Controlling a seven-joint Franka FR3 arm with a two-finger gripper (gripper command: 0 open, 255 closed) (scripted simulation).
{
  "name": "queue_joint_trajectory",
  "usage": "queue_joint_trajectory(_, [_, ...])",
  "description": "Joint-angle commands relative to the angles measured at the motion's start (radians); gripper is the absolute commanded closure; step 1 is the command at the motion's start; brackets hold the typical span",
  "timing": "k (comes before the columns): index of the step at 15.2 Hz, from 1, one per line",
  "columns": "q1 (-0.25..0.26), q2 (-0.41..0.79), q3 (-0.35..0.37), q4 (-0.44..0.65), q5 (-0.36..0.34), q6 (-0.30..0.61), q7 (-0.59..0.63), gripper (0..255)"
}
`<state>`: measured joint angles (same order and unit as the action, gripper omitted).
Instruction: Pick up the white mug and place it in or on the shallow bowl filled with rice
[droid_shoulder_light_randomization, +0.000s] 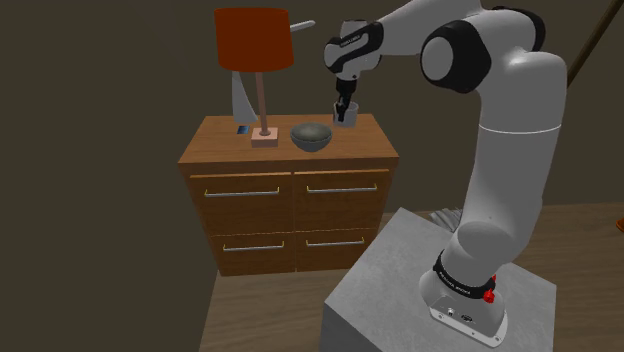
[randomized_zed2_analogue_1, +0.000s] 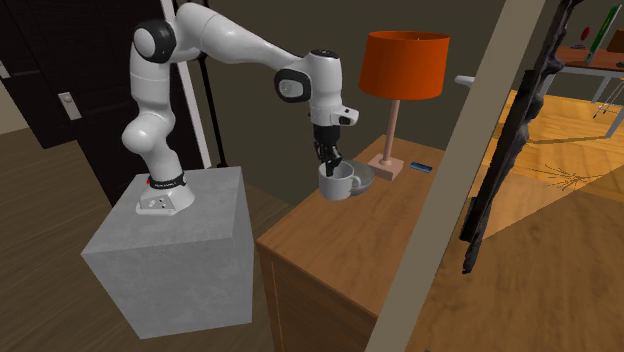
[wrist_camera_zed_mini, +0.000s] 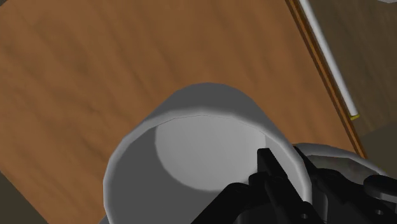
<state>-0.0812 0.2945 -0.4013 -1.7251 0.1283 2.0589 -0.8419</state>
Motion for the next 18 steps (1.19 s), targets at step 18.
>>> queue_joint_trajectory(18, [0.04,0.017,0.021,0.234,-0.014,-0.215,0.091,255])
